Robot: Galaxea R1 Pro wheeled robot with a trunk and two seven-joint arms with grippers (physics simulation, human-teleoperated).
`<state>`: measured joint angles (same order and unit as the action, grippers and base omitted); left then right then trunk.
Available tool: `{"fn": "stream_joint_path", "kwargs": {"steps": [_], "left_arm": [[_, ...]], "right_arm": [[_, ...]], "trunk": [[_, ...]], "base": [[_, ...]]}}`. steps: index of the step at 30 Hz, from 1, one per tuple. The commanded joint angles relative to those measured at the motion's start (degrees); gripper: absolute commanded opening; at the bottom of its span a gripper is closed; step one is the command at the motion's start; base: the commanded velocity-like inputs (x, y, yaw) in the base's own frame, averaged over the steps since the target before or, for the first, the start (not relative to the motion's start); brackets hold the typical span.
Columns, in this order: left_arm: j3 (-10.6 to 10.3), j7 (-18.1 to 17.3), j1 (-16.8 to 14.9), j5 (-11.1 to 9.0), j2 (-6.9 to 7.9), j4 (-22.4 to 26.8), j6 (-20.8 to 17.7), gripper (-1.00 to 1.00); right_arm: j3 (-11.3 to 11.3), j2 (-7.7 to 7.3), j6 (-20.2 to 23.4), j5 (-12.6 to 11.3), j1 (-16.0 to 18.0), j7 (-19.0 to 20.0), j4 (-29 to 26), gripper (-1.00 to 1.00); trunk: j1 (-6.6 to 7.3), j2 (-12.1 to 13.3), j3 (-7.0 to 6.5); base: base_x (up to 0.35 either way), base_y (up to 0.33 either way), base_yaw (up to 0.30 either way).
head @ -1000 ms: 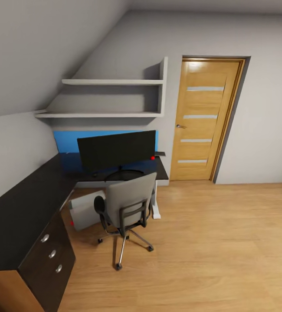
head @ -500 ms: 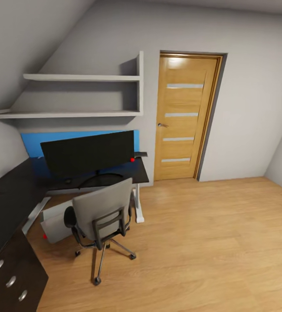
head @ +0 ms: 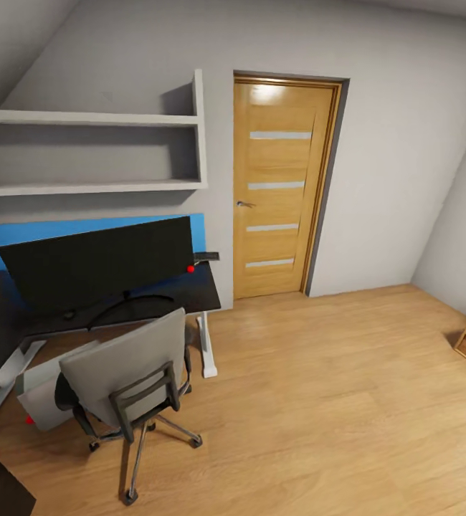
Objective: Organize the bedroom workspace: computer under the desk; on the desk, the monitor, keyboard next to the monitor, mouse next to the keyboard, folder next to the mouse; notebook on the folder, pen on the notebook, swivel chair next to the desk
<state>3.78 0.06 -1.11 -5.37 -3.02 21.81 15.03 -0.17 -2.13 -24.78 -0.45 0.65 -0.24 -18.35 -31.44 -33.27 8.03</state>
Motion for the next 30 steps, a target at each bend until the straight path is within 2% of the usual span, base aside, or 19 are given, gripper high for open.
{"fn": "stream_joint_path", "kwargs": {"steps": [1,6,17,30], "left_arm": [[0.16,-0.1,-0.03,-0.41,-0.04,-0.01,0.17,1.0],[0.27,-0.23,-0.03,-0.37,-0.09,-0.01,0.31,1.0],[0.22,-0.32,-0.03,-0.33,-0.25,-0.01,0.52,1.0],[0.17,-0.23,-0.03,-0.35,-0.31,-0.01,0.52,1.0]], "right_arm": [[-0.01,0.0,-0.18,-0.05,0.05,-0.02,0.05,1.0],[-0.03,0.02,-0.18,-0.07,0.05,-0.02,0.05,1.0],[-0.04,0.02,-0.21,-0.07,0.05,-0.02,-0.02,1.0],[-0.03,0.02,-0.27,-0.07,0.05,-0.02,-0.02,1.0]], "trunk": [[-0.05,-0.08,0.17],[-0.05,-0.08,0.44],[-0.05,-0.08,0.9],[-0.05,-0.08,1.39]], "base": [[0.325,-0.006,-0.184],[0.293,-0.002,-0.23],[0.08,0.0,-0.253],[0.296,0.001,-0.259]]}}
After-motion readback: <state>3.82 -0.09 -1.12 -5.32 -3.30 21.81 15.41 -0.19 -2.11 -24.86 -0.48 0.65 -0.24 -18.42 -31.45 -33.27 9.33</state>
